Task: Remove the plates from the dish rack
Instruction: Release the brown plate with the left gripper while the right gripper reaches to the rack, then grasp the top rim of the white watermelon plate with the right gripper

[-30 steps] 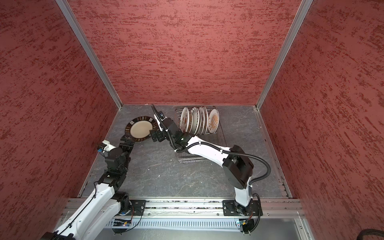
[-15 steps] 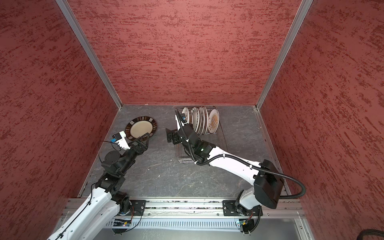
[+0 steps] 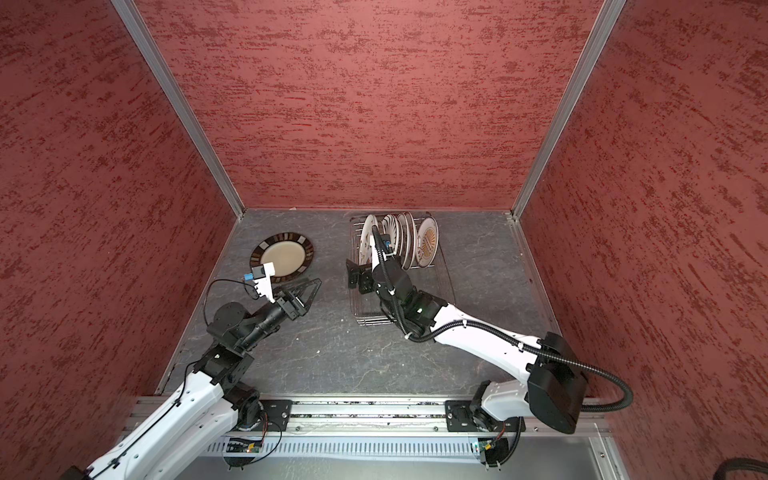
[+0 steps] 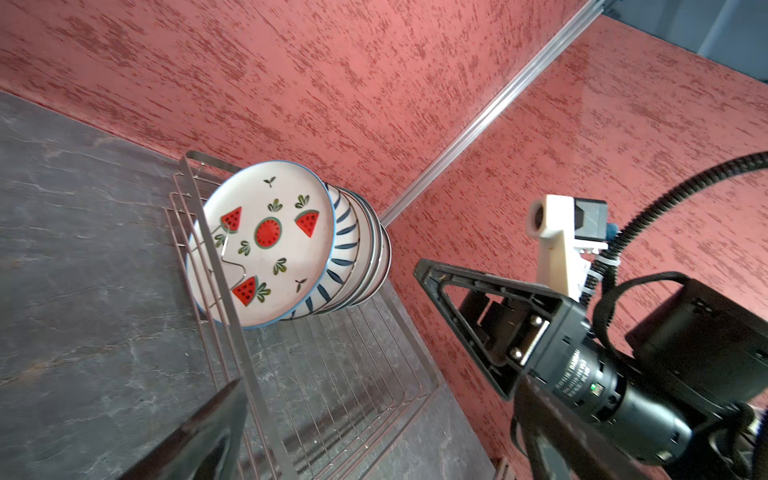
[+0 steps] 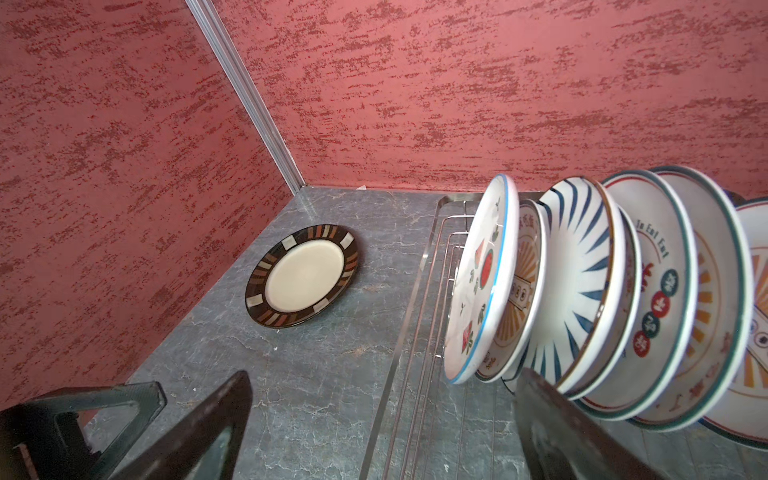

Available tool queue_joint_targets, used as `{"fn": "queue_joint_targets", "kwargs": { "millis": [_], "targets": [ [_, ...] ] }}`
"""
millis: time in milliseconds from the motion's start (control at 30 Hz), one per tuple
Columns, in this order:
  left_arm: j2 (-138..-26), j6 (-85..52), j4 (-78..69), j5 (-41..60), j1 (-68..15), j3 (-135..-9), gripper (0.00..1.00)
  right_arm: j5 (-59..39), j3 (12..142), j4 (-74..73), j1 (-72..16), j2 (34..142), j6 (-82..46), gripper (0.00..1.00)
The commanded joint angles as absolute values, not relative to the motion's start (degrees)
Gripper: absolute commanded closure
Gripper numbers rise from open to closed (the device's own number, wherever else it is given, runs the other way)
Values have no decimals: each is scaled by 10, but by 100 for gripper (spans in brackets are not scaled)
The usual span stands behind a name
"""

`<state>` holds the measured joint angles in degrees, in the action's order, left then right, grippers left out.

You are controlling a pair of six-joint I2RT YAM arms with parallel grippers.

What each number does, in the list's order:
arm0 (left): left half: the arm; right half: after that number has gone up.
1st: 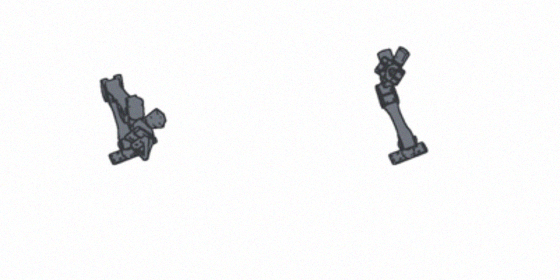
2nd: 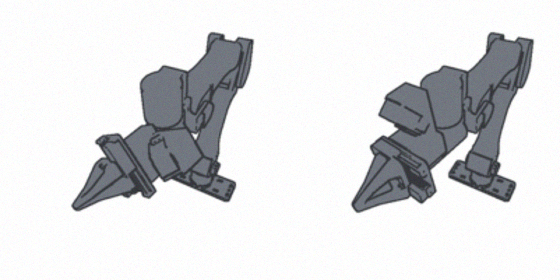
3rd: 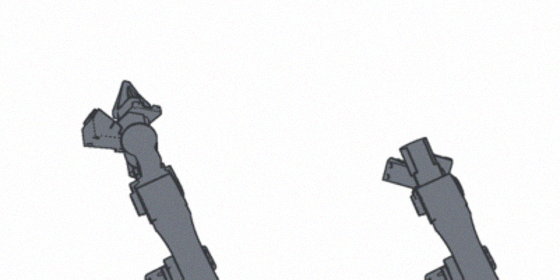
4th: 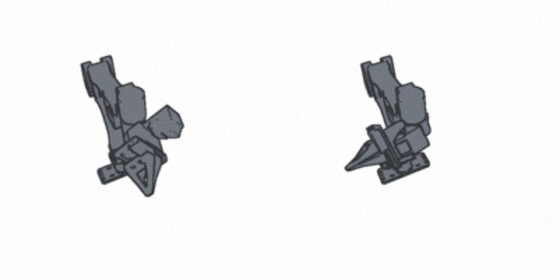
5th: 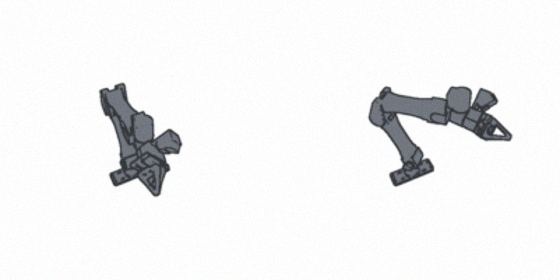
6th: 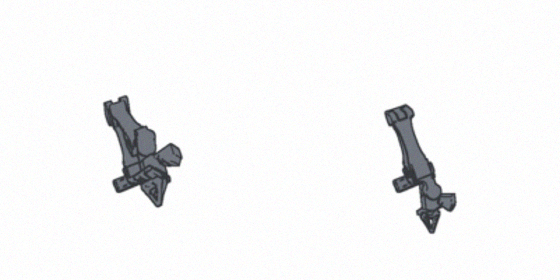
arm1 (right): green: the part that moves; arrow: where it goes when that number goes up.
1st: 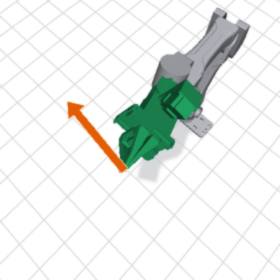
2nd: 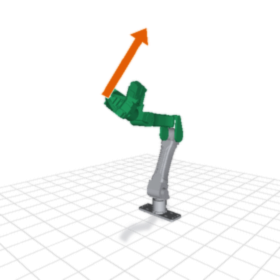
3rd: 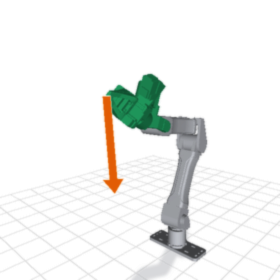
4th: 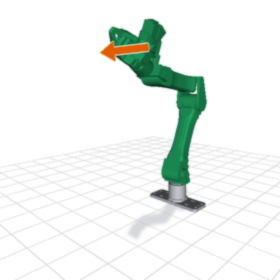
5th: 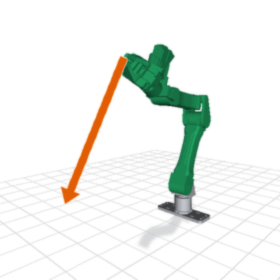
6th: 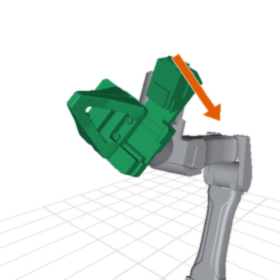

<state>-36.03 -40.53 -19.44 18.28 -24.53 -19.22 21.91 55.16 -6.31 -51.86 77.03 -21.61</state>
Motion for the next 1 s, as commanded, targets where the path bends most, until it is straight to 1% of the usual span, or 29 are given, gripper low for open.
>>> {"fn": "queue_joint_targets", "kwargs": {
  "millis": [0, 67, 167, 267, 367, 467, 533, 633, 667, 767, 833, 867, 933, 967],
  "targets": [
    [-392, -388, -241, 217, -251, -187, 1, 192, 541, -79, -495, 753, -227, 5],
    [-422, -387, -267, 222, -251, -186, 1, 180, 547, -72, -486, 755, -228, 7],
    [-466, -395, -351, 226, -252, -172, 1, 160, 555, -81, -468, 767, -216, 12],
    [-505, -386, -389, 215, -252, -171, 0, 150, 575, -75, -445, 789, -222, 24],
    [-545, -358, -439, 206, -257, -165, 0, 145, 595, -69, -429, 813, -225, 26],
    [-578, -322, -455, 176, -265, -166, 0, 137, 616, -66, -414, 830, -221, 28],
    [-604, -319, -487, 165, -264, -159, 0, 137, 633, -59, -401, 859, -221, 32],
    [-662, -331, -547, 198, -256, -155, 0, 133, 667, -33, -388, 887, -220, 37],
    [-682, -334, -555, 209, -252, -158, 1, 132, 676, -29, -387, 896, -217, 40],
    [-735, -334, -571, 217, -241, -163, 0, 136, 697, -16, -387, 918, -212, 43],
    [-774, -356, -602, 247, -217, -161, 0, 142, 716, -2, -387, 936, -211, 51],
    [-795, -367, -630, 269, -203, -158, 0, 143, 728, 11, -387, 945, -213, 52],
    [-840, -401, -697, 310, -167, -155, 4, 143, 754, 35, -387, 966, -215, 53],
    [-850, -406, -706, 334, -154, -161, 4, 149, 763, 43, -387, 973, -216, 53]
  ]
}}
